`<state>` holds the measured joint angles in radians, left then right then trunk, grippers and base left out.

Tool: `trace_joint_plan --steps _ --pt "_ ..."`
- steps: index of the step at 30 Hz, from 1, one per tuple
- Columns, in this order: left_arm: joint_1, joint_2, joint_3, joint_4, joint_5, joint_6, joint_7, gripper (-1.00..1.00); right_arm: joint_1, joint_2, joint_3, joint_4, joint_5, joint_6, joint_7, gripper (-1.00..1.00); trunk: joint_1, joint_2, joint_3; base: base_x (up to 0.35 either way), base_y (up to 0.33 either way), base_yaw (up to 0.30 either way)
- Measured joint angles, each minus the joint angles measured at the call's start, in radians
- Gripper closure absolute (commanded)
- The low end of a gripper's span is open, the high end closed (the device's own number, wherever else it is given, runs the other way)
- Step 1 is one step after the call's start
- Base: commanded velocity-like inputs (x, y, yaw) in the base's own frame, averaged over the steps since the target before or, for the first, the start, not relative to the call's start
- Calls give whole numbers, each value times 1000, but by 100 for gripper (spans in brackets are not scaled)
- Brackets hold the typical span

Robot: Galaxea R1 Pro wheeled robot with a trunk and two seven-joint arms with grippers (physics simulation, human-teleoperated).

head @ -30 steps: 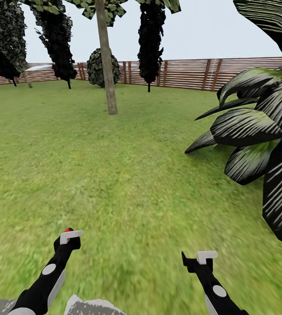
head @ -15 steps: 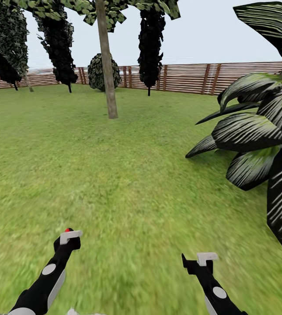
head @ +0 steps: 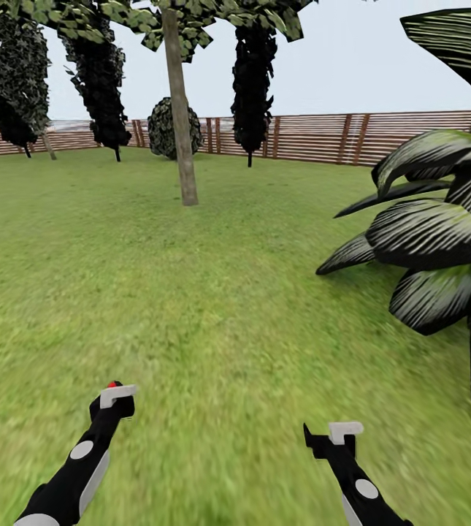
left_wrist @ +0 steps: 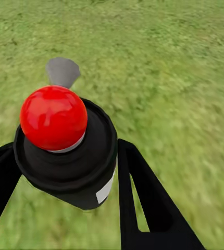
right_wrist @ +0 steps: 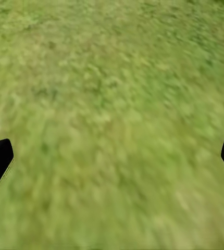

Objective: In the garden, pick up the pesticide atomizer on the floor and spray pesticide onto both trees until each tree trunk is fully covered.

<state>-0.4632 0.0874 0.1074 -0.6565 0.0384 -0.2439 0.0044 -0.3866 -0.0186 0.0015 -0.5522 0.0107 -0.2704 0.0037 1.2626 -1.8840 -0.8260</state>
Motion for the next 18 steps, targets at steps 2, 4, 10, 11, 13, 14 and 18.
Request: trace_joint_plan --steps 2,4,10,11,13,14,18 --pt "0 0 0 0 0 0 0 100 0 0 0 0 0 0 0 -100 0 0 3 309 99 0" --pt "0 0 0 0 0 0 0 100 0 0 0 0 0 0 0 -100 0 0 6 309 99 0" --pt "0 0 0 0 0 0 0 100 0 0 0 0 0 0 0 -100 0 0 15 308 99 27" --pt "0 0 0 0 0 0 0 100 0 0 0 0 0 0 0 -100 0 0 16 309 99 70" --pt "0 0 0 0 0 0 0 100 0 0 0 0 0 0 0 -100 0 0 18 309 100 76" --pt "0 0 0 0 0 0 0 100 0 0 0 0 0 0 0 -100 0 0 19 309 100 78" --pt "0 0 0 0 0 0 0 100 0 0 0 0 0 0 0 -100 0 0 24 309 100 80"
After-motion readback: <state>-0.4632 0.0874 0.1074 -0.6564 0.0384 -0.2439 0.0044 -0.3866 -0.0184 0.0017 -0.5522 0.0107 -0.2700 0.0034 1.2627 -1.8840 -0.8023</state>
